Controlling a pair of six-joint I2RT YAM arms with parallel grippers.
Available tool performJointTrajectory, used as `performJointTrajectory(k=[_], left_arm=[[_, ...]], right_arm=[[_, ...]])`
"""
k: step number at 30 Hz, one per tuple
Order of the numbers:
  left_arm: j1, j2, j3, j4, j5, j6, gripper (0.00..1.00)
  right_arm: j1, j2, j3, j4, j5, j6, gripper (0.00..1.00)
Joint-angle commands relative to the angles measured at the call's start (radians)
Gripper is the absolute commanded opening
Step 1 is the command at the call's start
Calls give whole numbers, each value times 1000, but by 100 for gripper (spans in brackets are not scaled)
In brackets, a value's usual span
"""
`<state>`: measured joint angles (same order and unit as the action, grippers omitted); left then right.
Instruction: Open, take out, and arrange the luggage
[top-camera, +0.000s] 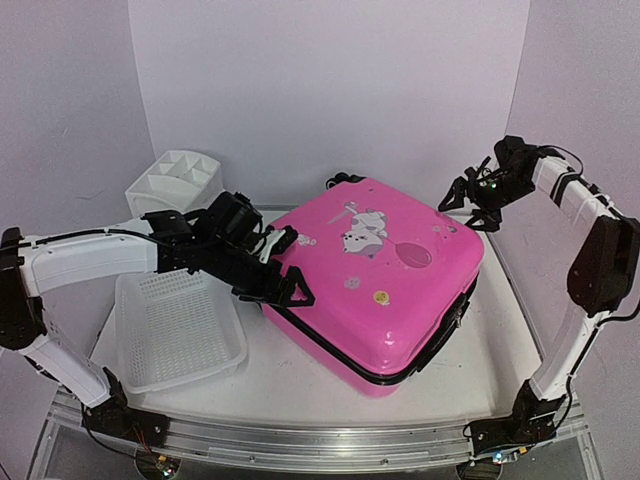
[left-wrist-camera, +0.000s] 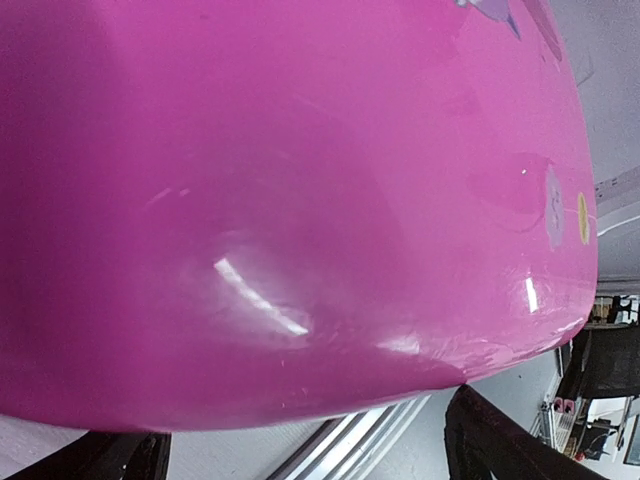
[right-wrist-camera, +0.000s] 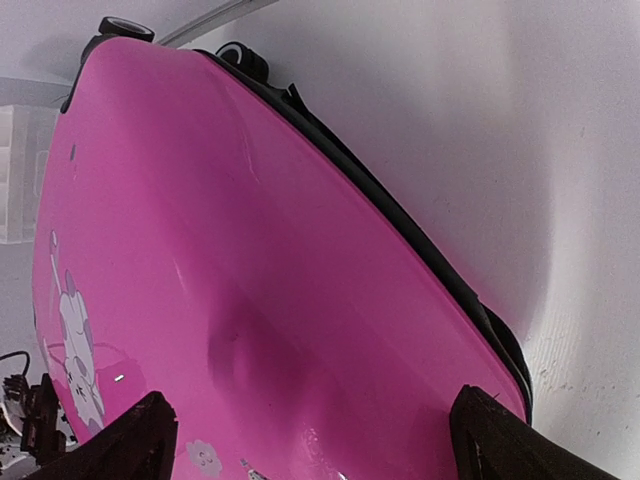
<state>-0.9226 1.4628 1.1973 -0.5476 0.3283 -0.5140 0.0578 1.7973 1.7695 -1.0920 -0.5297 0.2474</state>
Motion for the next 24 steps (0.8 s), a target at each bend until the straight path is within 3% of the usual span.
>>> performJointTrajectory(k=[1,7,14,19,24], left_arm=[[12,102,136,99,-50,18,94],[76,252,268,98,-55,38,91],[195,452,502,91,74,50,91],[253,597,715,38,103,89,94],[280,670,898,-93,129,157,96]], right_arm=[[20,-107,-183,-12,-87,-14,96],[20,-312,-456,94,-146,42,96],[67,-544,-832,460,-252,355,97],[236,-546,-780,426,-83,365,97],[264,-539,-675,308,52,291,98]])
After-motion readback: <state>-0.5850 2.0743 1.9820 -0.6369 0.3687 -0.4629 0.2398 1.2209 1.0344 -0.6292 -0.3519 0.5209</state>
